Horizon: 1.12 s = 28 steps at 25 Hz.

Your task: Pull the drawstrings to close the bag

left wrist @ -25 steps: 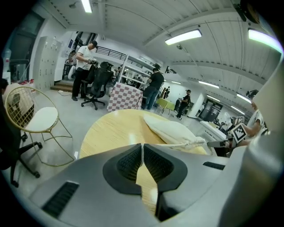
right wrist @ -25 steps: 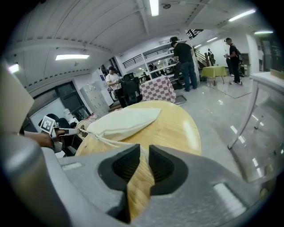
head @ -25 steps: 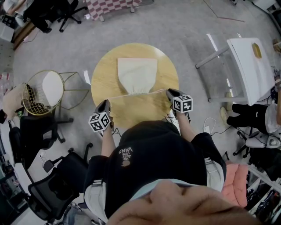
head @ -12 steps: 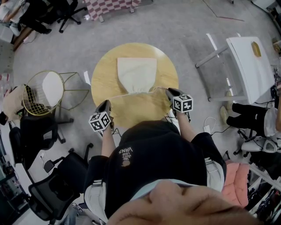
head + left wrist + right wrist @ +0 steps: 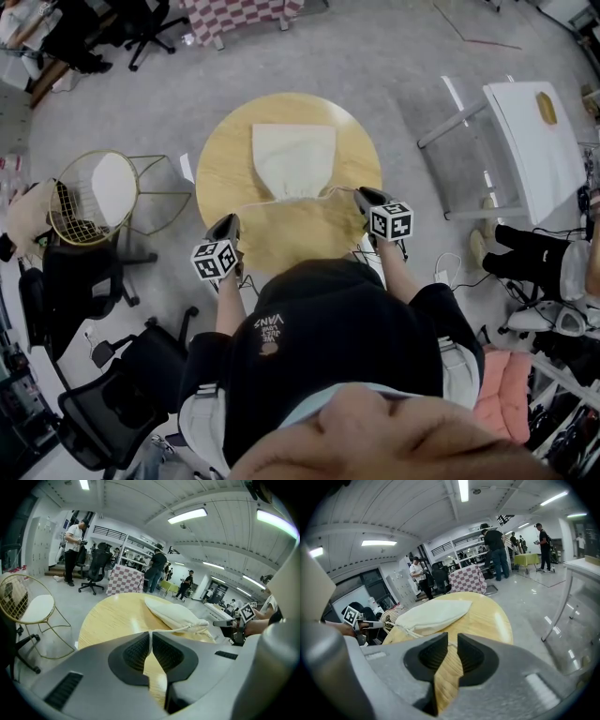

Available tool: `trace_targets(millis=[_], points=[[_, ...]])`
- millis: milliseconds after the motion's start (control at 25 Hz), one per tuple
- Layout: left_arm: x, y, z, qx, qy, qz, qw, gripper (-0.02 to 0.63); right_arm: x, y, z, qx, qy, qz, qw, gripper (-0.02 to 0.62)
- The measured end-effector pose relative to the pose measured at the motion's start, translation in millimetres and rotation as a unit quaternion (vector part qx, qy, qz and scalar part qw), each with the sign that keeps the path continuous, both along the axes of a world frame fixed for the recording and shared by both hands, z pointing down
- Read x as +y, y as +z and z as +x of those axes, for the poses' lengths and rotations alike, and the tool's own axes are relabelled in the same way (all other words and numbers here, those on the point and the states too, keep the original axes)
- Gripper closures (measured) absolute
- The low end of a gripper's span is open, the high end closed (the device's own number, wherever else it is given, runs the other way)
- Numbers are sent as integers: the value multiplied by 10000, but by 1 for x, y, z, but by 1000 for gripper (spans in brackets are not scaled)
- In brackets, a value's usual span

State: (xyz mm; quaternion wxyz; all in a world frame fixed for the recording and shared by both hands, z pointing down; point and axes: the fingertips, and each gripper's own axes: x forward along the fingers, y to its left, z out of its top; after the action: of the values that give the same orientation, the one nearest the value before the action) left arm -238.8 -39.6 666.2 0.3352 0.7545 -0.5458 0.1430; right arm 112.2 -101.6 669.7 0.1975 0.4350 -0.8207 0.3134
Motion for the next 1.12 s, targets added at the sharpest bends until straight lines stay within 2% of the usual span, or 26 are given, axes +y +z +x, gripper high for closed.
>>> trace_targets(millis=[160,240,400,680,1120], points=[[2,3,2,37,86,-48,9999,537,0,-1,-2,12,8,25,10000,534],[3,3,2,43,84,-47,9999,537,1,-1,-2,8,8,22,10000,534],[3,2,-2,-153,48,-18,9999,505,2,-1,-2,-17,4,22,10000,534],[-2,-7,0,-141,50,117,9998,503,1,-6,-5,-74,10,78,9999,534],[-18,-32,9,-195,195,554,9981,505,-7,-17,-12,-159,23,214,9996,534]])
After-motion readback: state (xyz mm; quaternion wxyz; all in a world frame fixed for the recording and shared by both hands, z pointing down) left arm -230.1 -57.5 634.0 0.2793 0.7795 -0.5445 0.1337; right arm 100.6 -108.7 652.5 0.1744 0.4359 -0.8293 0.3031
